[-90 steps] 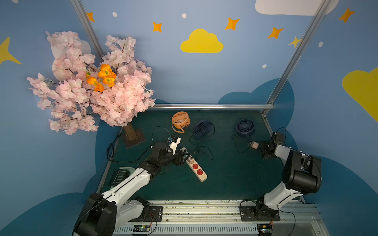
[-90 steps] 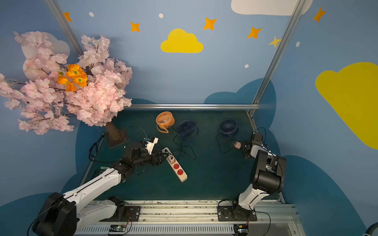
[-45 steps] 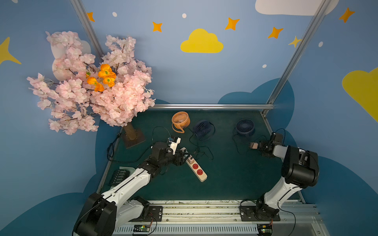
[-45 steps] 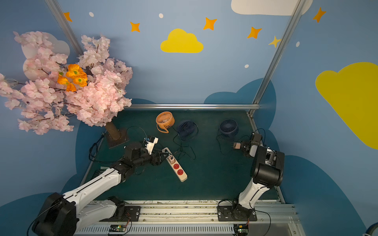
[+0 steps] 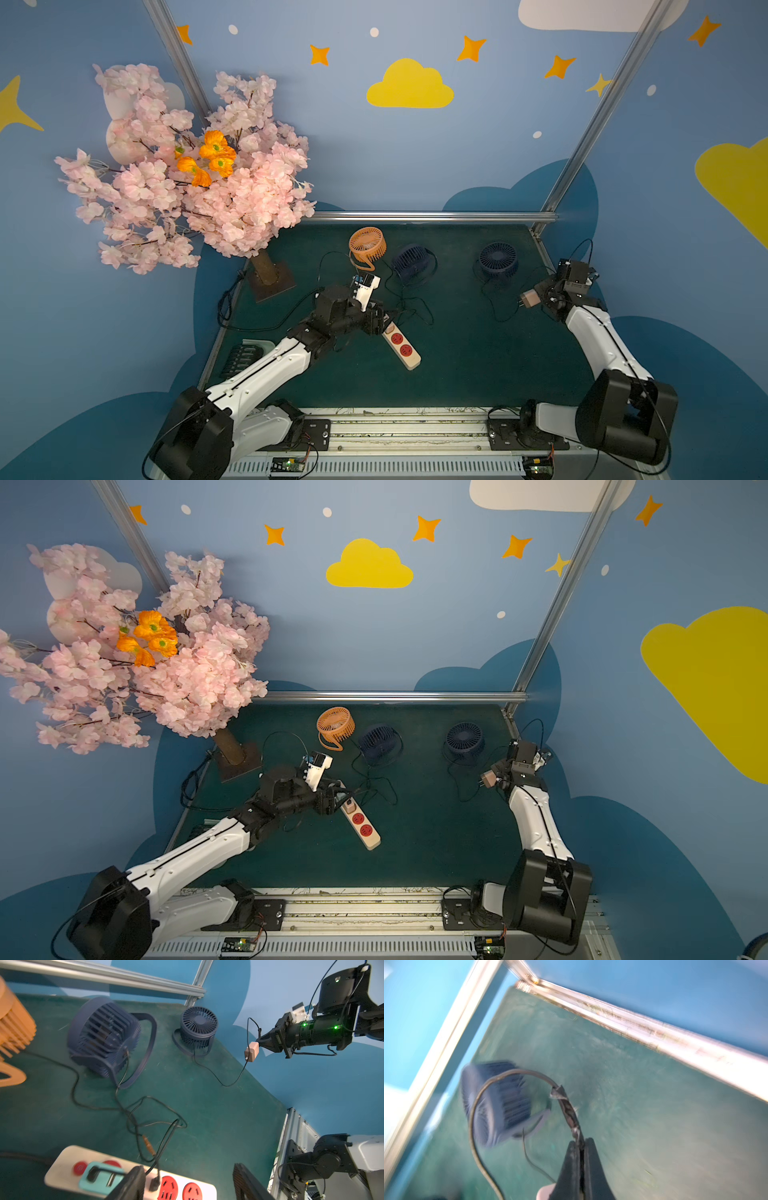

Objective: Plug the desk fan into the power strip
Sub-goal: Pick up the plug from the center of the board.

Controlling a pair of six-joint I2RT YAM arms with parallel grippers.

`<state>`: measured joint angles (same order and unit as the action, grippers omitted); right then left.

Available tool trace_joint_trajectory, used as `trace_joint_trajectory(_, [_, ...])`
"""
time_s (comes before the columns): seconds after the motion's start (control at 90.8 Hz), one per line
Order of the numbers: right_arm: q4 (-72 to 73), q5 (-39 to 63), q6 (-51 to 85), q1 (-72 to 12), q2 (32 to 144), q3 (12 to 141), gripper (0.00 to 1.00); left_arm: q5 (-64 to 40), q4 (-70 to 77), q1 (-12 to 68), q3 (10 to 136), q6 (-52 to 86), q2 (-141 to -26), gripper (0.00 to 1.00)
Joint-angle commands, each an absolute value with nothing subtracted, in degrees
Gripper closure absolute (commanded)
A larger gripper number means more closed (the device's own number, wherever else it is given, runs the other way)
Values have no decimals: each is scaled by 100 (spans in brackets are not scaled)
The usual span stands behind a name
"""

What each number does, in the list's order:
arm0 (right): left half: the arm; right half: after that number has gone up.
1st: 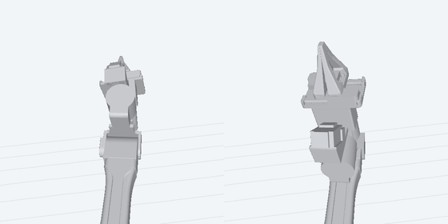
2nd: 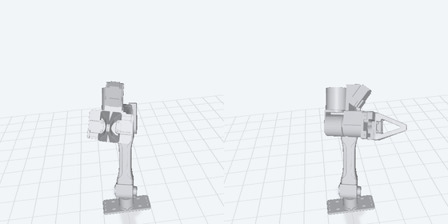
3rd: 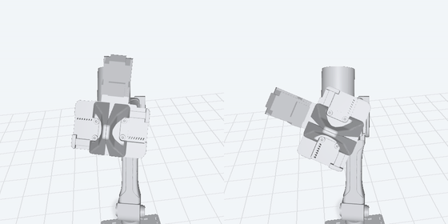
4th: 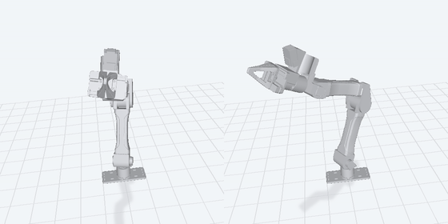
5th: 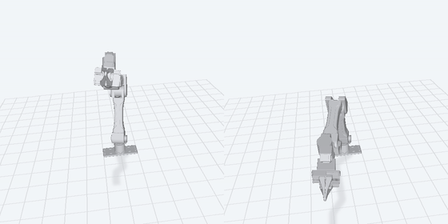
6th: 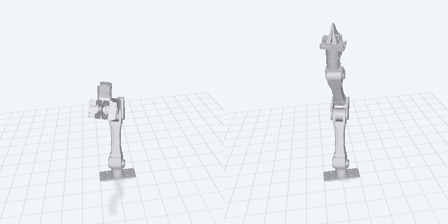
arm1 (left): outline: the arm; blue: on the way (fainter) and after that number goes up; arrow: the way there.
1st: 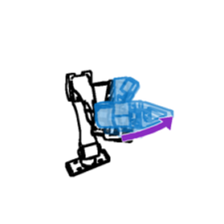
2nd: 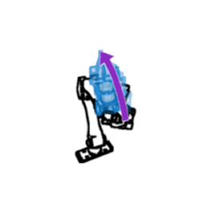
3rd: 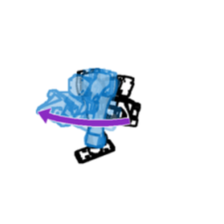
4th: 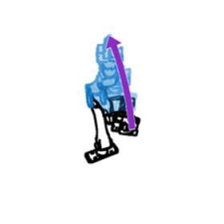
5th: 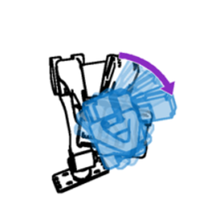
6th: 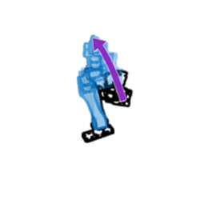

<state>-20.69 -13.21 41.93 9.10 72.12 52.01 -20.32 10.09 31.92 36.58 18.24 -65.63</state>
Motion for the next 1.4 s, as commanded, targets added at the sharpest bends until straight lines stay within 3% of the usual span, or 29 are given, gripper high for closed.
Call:
trace_joint_trajectory(0.0, [-3361,-1971,3351,546,6848,5410,100,-2251,1274,3448,3982,1887,-6763,29])
trace_joint_trajectory(0.385, [-3949,-1825,3967,-2140,6787,6149,100,-2575,2070,4834,4921,2082,-8098,27])
trace_joint_trajectory(0.694, [-3728,-1444,4265,-3731,7531,6806,100,-2475,3034,4881,5066,2871,-9109,16])
trace_joint_trajectory(0.958, [-3589,-1242,4313,-4084,7665,6907,100,-2195,3160,4511,4944,3391,-9311,17])
trace_joint_trajectory(1.134, [-3586,-1292,4324,-4128,7666,6892,100,-2355,3172,4495,4985,3458,-9364,37])
trace_joint_trajectory(1.388, [-3585,-1451,4358,-4122,7645,6867,100,-2477,3218,4576,4890,3511,-9380,43])
